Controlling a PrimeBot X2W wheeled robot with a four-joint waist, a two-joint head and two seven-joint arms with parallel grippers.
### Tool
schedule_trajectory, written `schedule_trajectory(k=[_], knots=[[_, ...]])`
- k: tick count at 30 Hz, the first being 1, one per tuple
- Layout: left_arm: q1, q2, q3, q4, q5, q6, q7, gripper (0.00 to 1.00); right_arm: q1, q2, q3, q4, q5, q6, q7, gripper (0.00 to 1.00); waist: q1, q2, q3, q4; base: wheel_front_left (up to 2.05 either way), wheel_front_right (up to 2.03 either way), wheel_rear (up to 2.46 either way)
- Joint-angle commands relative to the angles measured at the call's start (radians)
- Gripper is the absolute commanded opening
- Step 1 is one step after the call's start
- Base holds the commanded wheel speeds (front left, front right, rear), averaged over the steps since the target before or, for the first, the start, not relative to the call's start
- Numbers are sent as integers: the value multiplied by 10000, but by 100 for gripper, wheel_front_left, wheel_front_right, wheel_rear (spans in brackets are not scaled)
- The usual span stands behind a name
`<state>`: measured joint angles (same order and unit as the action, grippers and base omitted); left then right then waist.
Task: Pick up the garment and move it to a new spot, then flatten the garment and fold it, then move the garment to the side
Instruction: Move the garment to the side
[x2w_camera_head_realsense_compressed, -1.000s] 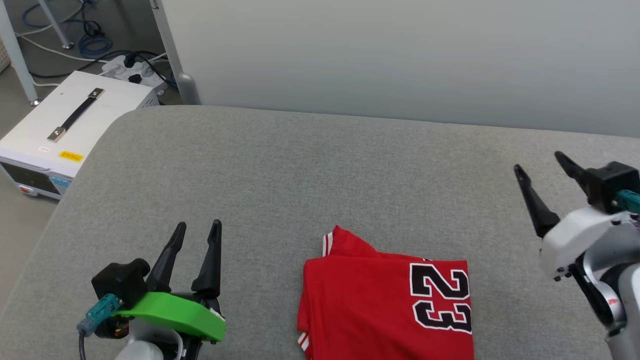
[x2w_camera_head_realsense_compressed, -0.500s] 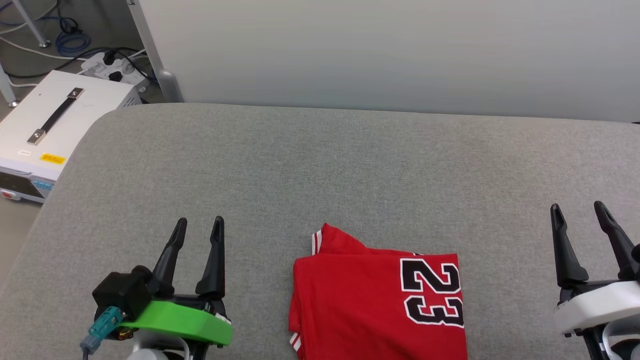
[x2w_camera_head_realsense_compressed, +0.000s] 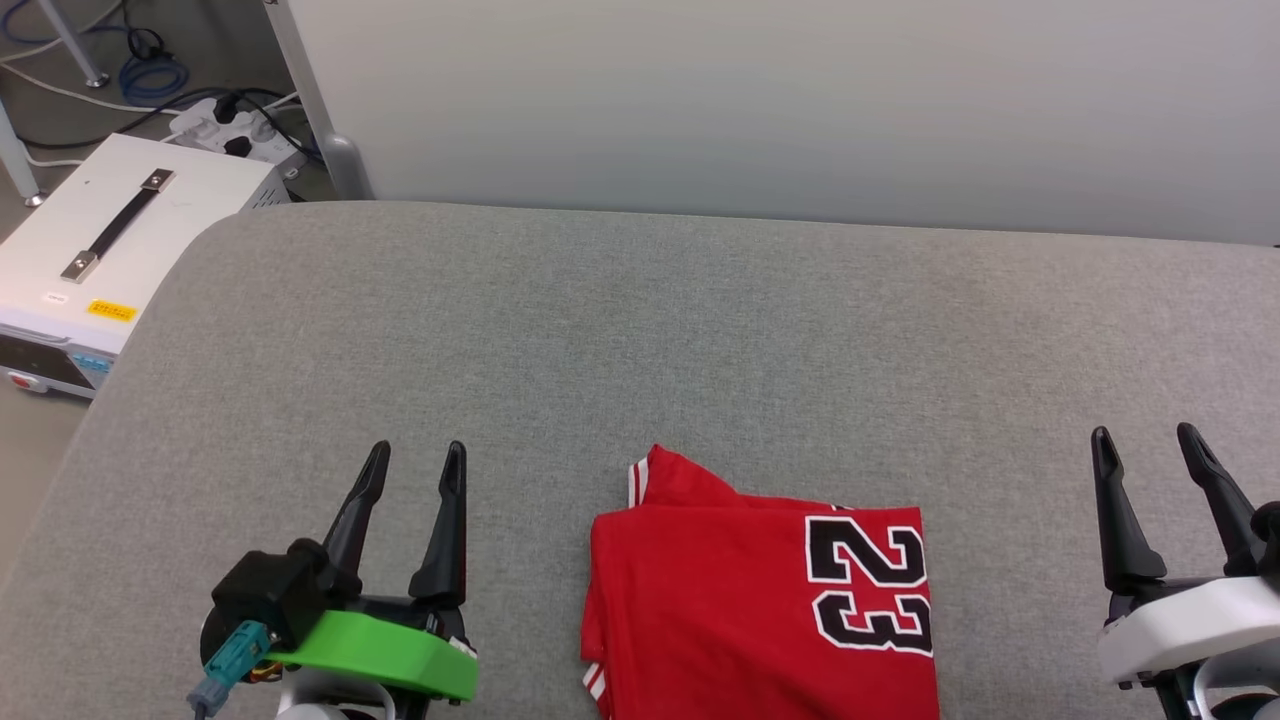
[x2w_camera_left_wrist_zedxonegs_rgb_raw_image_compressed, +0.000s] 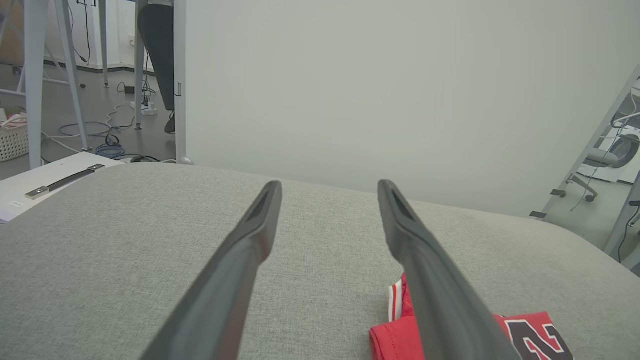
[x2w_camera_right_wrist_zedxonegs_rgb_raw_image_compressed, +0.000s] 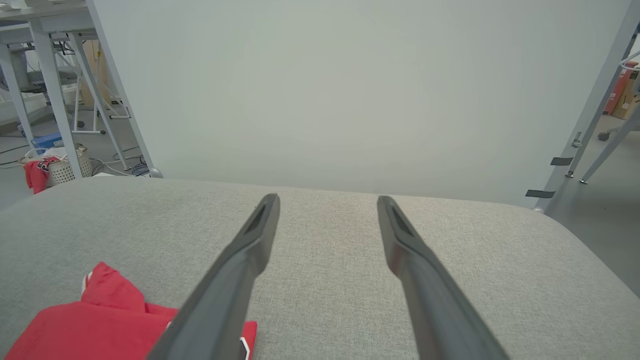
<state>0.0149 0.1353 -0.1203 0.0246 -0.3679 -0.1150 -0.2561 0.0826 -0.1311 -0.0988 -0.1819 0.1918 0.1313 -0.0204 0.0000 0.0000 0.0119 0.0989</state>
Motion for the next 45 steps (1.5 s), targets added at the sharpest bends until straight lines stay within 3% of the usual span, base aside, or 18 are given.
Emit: schedule_trajectory(k=[1,7,15,17,30,31,32,33,40,45], knots=[[91,-67,47,19,120,-68,-56,100,131,-8,12,-89,-33,-6,109,100,0,0,33,6,0,0,0],[-34,-145,18,26,352,-124,-56,100,263,-41,393,-153,276,-6,1106,100,0,0,258,115,0,0,0],[-280,-195,-107,80,429,-151,-57,100,480,-9,1099,458,569,-6,4042,100,0,0,787,416,0,0,0],[-516,-166,-290,114,345,-155,-57,100,265,245,1319,1034,802,-6,5340,100,0,0,1137,704,0,0,0],[-811,-126,-412,156,245,-156,-57,100,-182,581,1608,2334,600,-6,6681,100,0,0,1605,1077,0,0,0],[-821,-122,-424,164,242,-156,-57,100,-194,580,1691,2441,590,-6,6771,42,0,0,1625,1078,0,0,0],[-829,-117,-433,172,241,-156,-57,100,-212,555,1755,2512,561,-6,6811,6,0,0,1636,1077,0,0,0],[-841,-110,-442,184,239,-156,-57,100,-247,519,1823,2577,528,-6,6811,0,0,0,1641,1069,0,0,0],[-830,-3,-580,289,226,-157,-57,100,-697,104,2164,2497,274,-6,6200,0,0,0,1420,753,0,0,0],[-688,83,-800,368,193,-157,-57,100,-1087,-762,2761,2056,-104,-6,5843,0,0,0,1114,163,0,0,0]])
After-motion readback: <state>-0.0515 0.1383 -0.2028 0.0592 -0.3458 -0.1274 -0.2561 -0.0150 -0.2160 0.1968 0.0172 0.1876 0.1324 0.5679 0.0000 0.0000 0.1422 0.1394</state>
